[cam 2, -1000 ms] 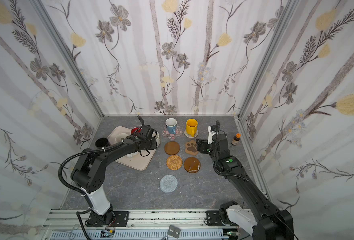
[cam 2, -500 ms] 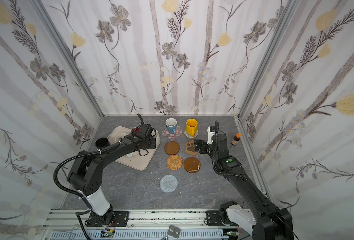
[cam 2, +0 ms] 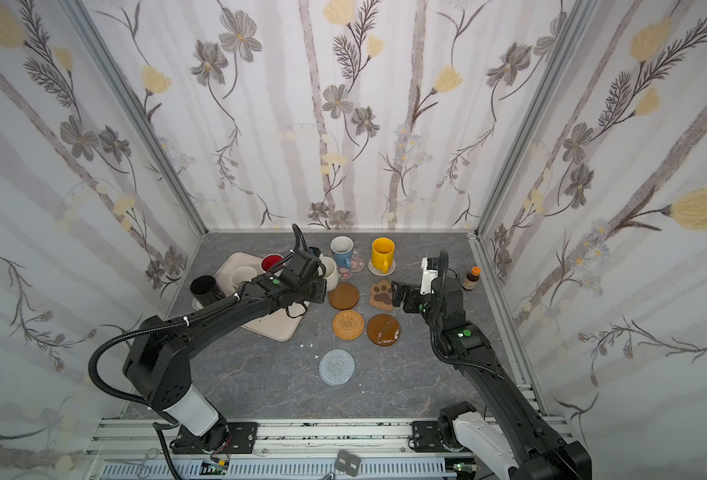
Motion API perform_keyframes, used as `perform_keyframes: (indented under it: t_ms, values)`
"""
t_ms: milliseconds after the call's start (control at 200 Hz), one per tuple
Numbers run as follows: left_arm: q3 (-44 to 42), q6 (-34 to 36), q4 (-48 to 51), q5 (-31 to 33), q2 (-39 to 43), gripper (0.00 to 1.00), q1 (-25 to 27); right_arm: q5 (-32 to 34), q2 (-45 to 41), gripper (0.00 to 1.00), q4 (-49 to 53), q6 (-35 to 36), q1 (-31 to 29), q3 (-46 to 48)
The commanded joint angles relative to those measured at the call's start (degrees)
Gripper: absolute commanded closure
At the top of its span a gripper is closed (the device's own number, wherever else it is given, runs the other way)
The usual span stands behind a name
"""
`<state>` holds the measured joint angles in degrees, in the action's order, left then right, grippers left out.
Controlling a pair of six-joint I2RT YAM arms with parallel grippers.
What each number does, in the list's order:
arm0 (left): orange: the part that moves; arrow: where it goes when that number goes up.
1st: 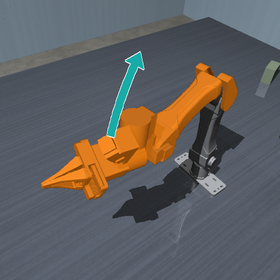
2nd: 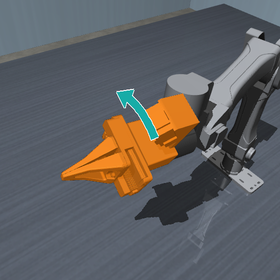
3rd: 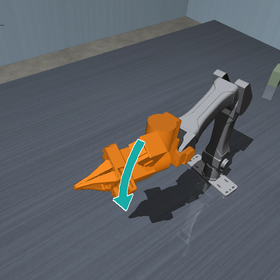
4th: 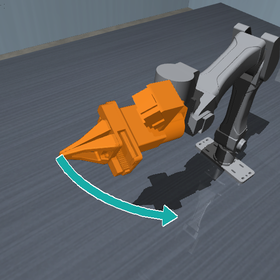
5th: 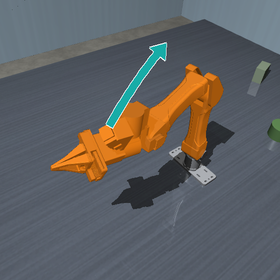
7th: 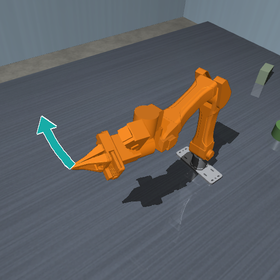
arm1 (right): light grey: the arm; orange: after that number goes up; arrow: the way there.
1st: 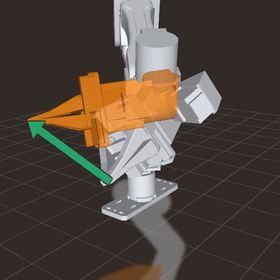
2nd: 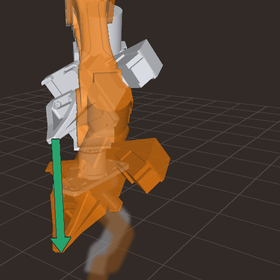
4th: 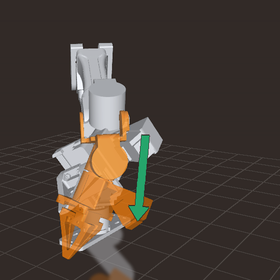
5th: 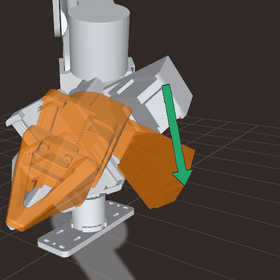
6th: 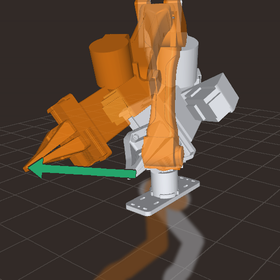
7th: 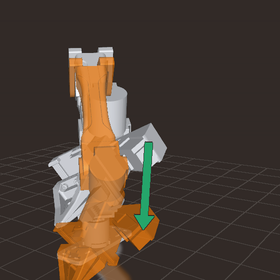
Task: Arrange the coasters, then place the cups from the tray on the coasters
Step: 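Lift the white mug with the left gripper and carry it toward the round wooden coaster, then lower the white mug onto the round wooden coaster and open the left gripper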
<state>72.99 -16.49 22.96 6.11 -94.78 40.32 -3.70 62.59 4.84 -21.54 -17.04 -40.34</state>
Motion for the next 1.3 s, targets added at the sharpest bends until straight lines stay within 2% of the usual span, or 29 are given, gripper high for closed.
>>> perform_keyframes:
  t_ms: [0, 225, 669, 1039, 1294]
  values:
    - [0.7, 0.1, -1.3, 3.6, -0.2, 1.0, 2.7, -1.8, -1.3, 0.0, -2.1, -1.6, 1.2, 1.3]
    - [3.6, -1.4, -1.2, 5.7, -4.5, 1.0, 6.0, -3.9, -2.0, 0.0, -2.4, -2.0, 3.0, 2.9]
    - [8.4, -2.2, -1.4, 7.6, -14.1, 1.0, 5.7, -4.9, -1.4, 0.0, -3.5, -2.2, 3.3, 4.4]
    - [8.2, -3.8, -2.0, 6.9, -15.4, 1.0, 5.2, -5.6, -0.5, 0.0, -4.0, -2.1, 3.4, 4.4]
    - [7.5, -3.7, -2.0, 7.1, -15.0, 0.8, 5.3, -5.5, -0.8, 0.0, -4.0, -2.1, 3.5, 4.7]
